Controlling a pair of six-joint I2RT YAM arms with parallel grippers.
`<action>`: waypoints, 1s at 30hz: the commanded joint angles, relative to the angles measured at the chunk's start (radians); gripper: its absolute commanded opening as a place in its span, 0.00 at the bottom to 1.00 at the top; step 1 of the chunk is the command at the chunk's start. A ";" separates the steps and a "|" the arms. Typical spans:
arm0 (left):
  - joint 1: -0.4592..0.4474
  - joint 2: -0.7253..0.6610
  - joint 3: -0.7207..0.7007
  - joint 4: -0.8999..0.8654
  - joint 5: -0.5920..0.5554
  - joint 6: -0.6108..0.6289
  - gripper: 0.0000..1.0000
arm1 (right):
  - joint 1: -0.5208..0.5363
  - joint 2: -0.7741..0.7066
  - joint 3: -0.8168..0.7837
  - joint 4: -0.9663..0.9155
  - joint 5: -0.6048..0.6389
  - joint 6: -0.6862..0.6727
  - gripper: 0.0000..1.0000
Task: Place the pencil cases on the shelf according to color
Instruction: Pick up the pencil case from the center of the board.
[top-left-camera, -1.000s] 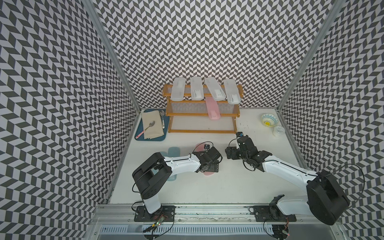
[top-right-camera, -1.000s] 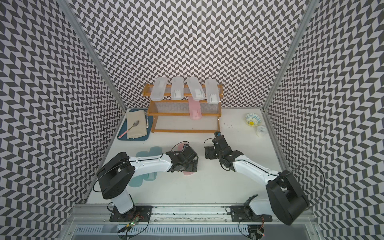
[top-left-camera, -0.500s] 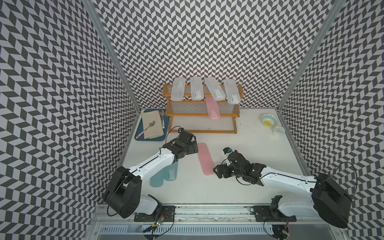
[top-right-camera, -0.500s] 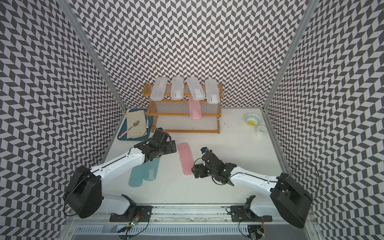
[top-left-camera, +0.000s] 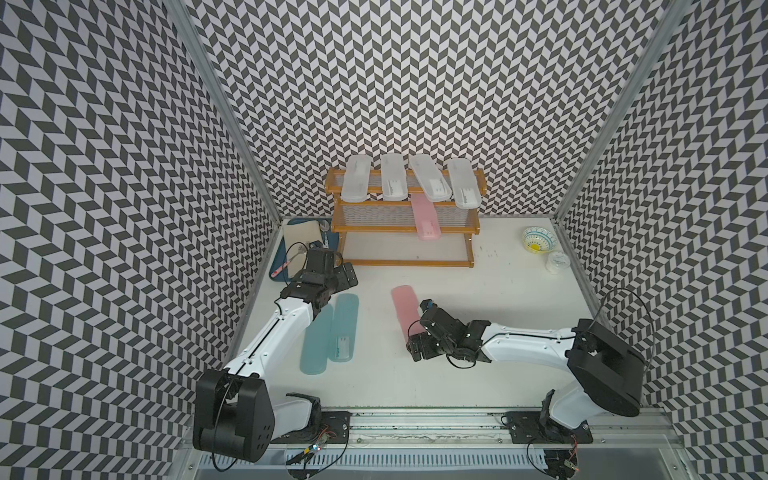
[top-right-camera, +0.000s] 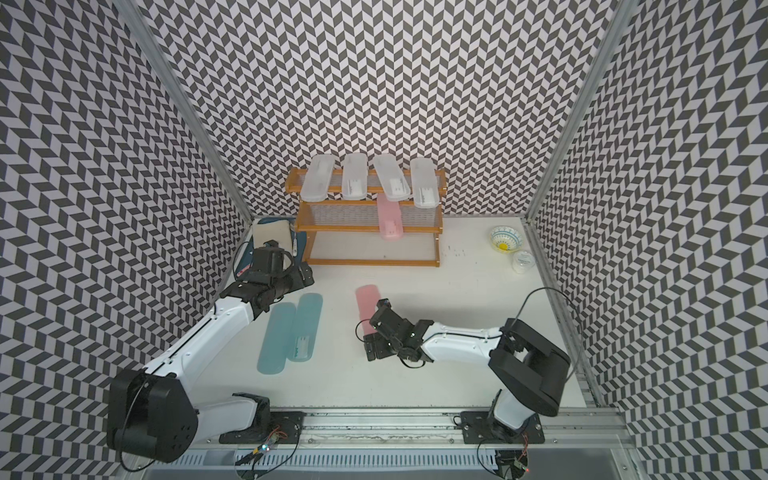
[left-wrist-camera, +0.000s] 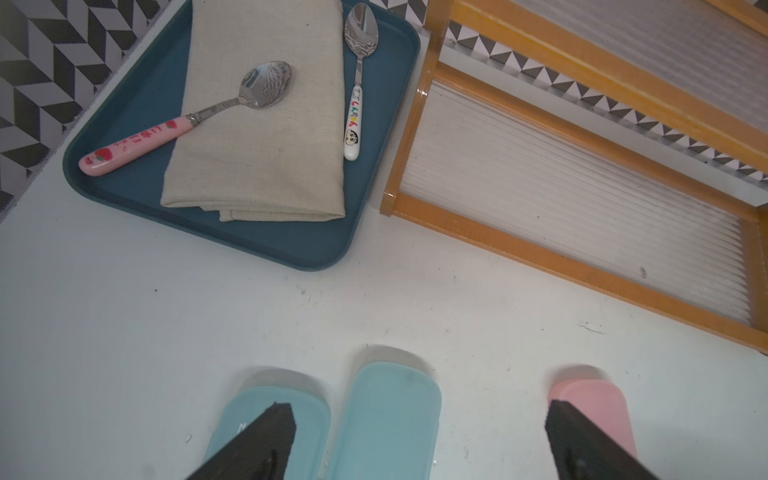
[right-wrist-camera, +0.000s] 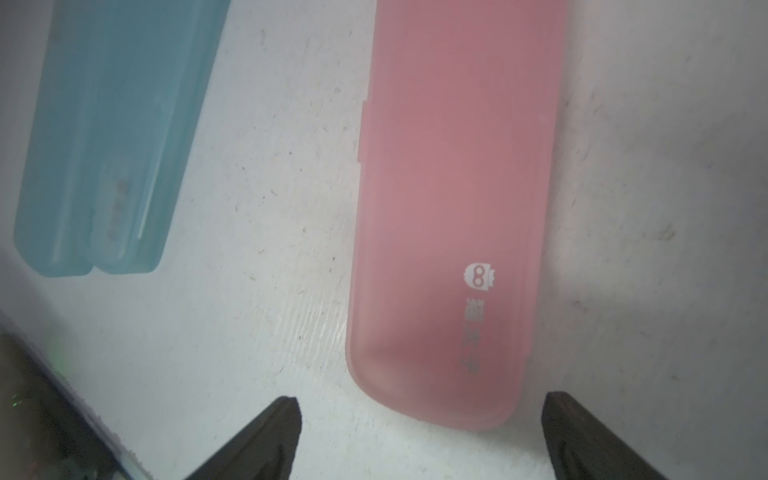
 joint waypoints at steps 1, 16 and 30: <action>0.048 0.012 0.005 0.043 0.115 0.030 0.99 | 0.019 0.042 0.049 -0.048 0.072 -0.018 0.95; 0.069 -0.006 -0.021 0.072 0.155 0.025 1.00 | 0.076 0.204 0.152 -0.112 0.132 -0.019 0.88; 0.078 -0.033 -0.052 0.124 0.184 -0.014 0.99 | 0.089 0.125 0.157 -0.137 0.269 -0.022 0.66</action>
